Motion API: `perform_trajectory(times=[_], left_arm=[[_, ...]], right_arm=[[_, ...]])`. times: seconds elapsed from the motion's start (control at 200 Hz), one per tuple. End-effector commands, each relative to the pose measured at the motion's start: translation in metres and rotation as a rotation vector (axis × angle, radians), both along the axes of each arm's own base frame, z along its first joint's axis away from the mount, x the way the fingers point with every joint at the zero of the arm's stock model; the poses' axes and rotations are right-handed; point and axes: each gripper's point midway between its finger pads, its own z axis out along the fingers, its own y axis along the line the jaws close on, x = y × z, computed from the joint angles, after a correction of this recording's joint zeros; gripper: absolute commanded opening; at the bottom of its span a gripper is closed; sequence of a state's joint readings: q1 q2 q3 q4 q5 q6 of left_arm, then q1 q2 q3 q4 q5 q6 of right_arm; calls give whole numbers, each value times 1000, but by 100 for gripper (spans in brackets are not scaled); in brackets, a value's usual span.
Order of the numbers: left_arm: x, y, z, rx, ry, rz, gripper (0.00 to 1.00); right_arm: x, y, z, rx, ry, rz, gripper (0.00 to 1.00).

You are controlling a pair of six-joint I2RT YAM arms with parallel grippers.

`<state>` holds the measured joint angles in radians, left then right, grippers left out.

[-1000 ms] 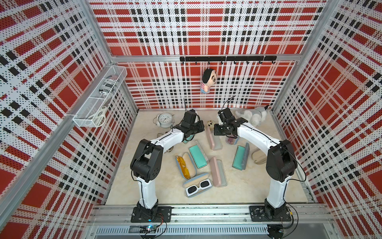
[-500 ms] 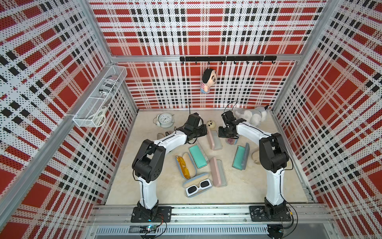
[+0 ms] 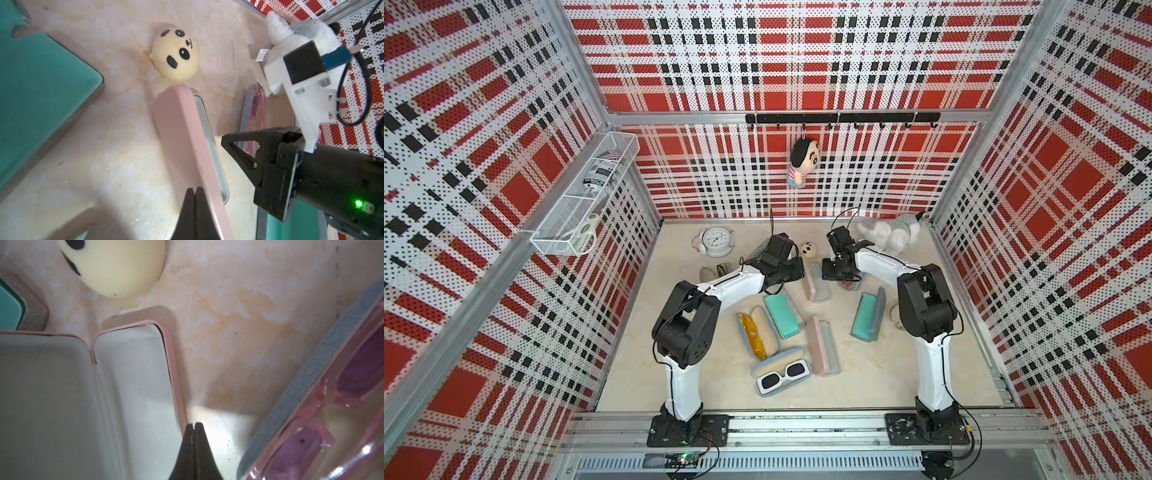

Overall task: Close the glasses case
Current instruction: Close the glasses case at the center of the board.

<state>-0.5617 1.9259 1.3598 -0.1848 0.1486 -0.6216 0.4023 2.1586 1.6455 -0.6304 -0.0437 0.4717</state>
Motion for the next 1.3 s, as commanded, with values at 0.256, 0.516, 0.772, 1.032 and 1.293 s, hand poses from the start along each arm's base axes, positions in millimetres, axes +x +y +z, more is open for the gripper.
perform_trajectory(times=[0.256, 0.516, 0.772, 1.032, 1.293], left_arm=[[-1, -18, -20, 32, 29, -42, 0], [2, -29, -26, 28, 41, -59, 0], [4, -39, -31, 27, 50, -73, 0], [4, -48, -39, 40, 65, -88, 0], [1, -49, -54, 57, 94, -90, 0]], right_arm=[[3, 4, -23, 24, 42, -1, 0], [2, 13, -23, 74, 46, 26, 0], [-2, 26, -22, 150, 49, 64, 0], [-3, 39, -20, 226, 45, 93, 0], [-4, 41, -18, 245, 43, 91, 0]])
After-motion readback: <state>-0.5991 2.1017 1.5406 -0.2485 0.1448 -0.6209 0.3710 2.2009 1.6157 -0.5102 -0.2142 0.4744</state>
